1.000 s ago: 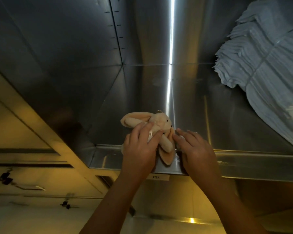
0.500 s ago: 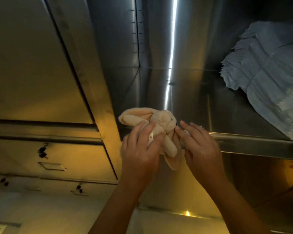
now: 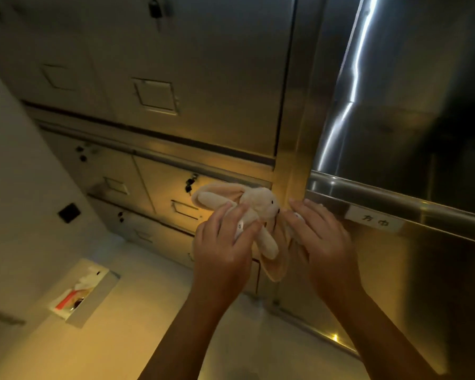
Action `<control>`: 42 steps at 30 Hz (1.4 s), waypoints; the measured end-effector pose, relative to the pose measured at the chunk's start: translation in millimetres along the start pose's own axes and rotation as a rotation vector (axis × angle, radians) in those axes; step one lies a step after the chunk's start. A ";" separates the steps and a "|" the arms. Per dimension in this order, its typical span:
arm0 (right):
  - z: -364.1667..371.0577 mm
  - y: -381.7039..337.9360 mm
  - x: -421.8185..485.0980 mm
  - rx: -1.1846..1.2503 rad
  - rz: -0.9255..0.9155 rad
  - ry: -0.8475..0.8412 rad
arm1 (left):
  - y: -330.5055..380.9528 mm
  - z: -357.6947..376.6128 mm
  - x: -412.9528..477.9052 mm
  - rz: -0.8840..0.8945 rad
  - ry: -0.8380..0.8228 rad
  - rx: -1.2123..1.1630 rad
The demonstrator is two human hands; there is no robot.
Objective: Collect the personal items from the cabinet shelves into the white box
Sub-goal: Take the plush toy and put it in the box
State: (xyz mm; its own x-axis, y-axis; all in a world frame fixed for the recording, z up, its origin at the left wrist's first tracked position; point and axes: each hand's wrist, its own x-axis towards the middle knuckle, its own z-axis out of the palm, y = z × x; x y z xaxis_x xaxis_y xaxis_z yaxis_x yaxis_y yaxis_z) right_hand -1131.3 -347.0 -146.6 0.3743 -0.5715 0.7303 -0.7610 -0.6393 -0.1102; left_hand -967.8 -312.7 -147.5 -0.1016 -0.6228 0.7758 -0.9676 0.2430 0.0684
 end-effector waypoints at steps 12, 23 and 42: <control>90.0 -134.8 56.1 0.291 -0.276 -0.042 | -122.0 -64.5 -76.2 -0.331 -0.037 0.230; 204.1 -230.3 157.5 0.502 -0.368 -0.072 | -261.0 -87.8 -57.0 -0.447 -0.021 0.444; 341.7 -343.0 271.8 0.628 -0.485 -0.165 | -451.7 -92.4 -47.9 -0.603 0.060 0.535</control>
State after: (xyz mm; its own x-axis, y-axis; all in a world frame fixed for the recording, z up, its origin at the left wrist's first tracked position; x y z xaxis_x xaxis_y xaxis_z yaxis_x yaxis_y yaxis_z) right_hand -587.5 -458.9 -140.7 0.6969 -0.1933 0.6906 -0.0725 -0.9770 -0.2003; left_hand -504.5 -323.9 -157.6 0.4710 -0.4885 0.7345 -0.8331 -0.5201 0.1883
